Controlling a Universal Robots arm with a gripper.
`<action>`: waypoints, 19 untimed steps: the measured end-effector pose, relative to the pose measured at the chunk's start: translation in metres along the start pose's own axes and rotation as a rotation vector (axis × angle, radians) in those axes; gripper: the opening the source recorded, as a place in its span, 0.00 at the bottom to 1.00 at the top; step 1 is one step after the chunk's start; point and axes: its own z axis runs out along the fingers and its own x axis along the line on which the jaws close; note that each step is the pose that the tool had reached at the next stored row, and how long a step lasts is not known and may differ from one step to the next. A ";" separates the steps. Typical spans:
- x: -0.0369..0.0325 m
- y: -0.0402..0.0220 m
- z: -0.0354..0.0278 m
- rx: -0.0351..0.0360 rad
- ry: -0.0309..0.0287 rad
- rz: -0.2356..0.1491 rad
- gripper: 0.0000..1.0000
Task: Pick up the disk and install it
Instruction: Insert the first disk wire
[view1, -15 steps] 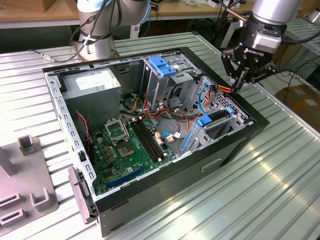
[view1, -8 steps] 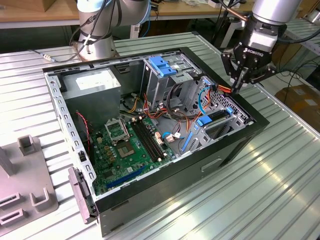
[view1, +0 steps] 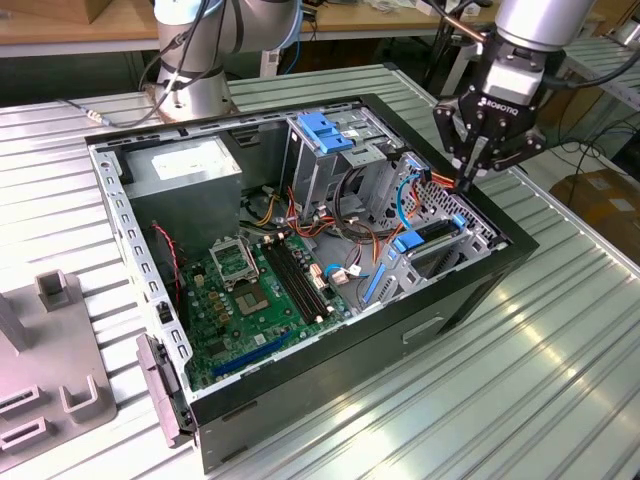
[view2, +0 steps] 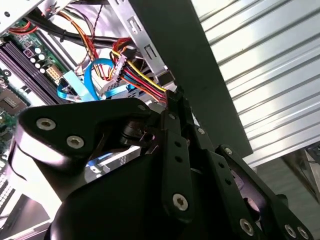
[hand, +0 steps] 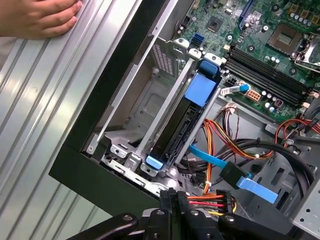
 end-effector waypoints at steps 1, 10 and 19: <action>-0.0011 0.0020 0.0000 0.0000 -0.0001 0.000 0.16; -0.0045 0.0077 0.0003 -0.0077 -0.0014 0.073 0.16; -0.0081 0.0138 0.0019 -0.0202 -0.0037 0.182 0.16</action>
